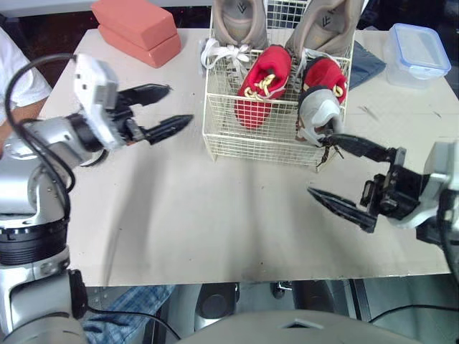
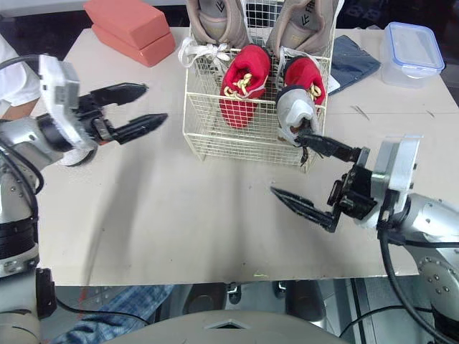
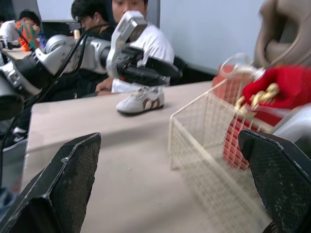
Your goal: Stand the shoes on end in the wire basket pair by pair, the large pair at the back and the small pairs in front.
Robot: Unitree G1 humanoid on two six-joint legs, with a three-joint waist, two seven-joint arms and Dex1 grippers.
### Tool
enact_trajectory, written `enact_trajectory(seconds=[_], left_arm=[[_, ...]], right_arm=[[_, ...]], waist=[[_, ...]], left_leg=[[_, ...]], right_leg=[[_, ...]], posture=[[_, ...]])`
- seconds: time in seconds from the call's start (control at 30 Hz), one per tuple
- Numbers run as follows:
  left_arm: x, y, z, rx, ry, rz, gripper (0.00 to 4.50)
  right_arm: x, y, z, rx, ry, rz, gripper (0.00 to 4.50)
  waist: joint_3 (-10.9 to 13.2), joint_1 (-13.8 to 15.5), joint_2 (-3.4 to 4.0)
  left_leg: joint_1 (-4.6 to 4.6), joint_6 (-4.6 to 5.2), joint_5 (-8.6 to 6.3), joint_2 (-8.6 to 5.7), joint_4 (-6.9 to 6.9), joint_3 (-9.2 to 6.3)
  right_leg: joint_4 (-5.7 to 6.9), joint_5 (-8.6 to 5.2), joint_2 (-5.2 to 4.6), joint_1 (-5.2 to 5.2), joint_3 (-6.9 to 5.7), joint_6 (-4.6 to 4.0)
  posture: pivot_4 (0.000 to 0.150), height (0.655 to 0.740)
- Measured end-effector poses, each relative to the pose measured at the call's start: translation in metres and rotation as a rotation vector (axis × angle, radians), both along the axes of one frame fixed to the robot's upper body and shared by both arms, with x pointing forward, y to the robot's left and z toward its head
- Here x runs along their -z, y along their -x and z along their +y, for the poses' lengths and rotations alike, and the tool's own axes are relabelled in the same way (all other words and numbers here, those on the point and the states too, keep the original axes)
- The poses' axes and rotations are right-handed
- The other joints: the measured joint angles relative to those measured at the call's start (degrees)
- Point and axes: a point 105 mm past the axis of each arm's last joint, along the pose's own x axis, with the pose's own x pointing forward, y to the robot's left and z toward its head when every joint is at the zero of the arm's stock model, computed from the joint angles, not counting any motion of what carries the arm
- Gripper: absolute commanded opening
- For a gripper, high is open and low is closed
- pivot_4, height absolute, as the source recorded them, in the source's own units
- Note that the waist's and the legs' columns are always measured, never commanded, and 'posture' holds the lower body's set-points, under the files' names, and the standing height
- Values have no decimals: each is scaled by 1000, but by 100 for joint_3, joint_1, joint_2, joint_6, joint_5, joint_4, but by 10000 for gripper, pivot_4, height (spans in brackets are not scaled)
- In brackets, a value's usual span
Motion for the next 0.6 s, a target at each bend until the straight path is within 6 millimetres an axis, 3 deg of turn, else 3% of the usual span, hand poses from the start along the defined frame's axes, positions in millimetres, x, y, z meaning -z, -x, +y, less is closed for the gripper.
enact_trajectory(seconds=[0.13, 0.23, 0.33, 0.47, 0.6], left_arm=[[3, -7, 60, -209, 33, -28, 45000], [15, -6, 109, -377, 23, -30, 45000], [31, -2, 145, -510, 17, -6, 45000], [31, 3, 179, -617, 23, 10, 45000], [22, 2, 196, -668, 27, 31, 45000]], right_arm=[[9, 3, 3, 2, 7, -2, 44611], [14, 3, 4, 20, 15, -16, 44611], [18, 3, 4, 32, 30, -20, 44611], [21, 2, 2, 44, 36, -27, 44611], [21, 3, 3, 41, 40, -36, 44611]], waist=[[1, -27, 1], [0, -14, 1], [-3, 3, -9], [-10, 13, -40], [-14, 8, -48]], left_leg=[[2, 9, -5, 3, 0, 4], [1, 13, -8, 6, 0, 4], [-4, 16, -10, 4, 0, 1], [-7, 23, -14, 4, 1, 0], [-6, 26, -16, 3, 2, 3]], right_leg=[[2, 0, 6, -2, -1, -1], [2, -1, 2, -3, -12, -1], [1, 0, -5, -3, -21, -1], [3, -1, -6, -3, -34, -1], [3, -1, -8, -3, -37, -1]], posture=[[1500, 6860], [1500, 6860], [1500, 6860], [1500, 6860], [1500, 6860]])
